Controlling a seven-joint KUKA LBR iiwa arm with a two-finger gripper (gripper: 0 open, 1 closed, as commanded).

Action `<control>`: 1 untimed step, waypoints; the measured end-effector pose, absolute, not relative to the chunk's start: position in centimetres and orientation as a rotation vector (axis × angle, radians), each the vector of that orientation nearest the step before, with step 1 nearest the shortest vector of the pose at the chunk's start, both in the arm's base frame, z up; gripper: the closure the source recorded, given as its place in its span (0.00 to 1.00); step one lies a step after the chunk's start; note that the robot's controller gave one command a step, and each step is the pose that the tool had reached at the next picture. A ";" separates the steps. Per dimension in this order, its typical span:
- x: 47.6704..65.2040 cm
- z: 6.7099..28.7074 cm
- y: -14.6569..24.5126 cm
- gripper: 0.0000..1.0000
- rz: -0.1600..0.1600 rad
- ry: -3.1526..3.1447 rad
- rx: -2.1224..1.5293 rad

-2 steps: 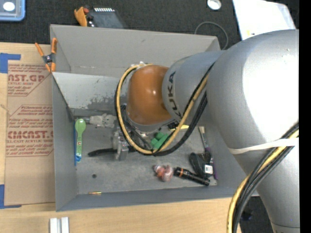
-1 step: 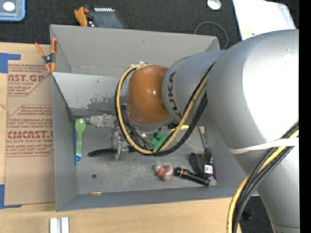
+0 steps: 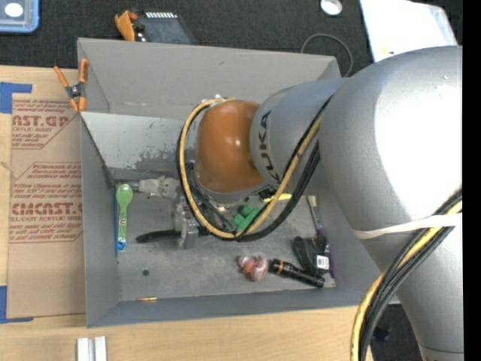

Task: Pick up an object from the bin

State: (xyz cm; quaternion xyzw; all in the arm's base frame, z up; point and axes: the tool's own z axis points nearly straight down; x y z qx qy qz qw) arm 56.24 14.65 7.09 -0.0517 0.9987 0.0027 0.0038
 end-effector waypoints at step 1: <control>58.1 7.1 13.2 1.00 0.010 3.067 -0.620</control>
Offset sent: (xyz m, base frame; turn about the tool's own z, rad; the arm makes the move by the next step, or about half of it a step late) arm 0.0000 0.0000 0.0000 0.0000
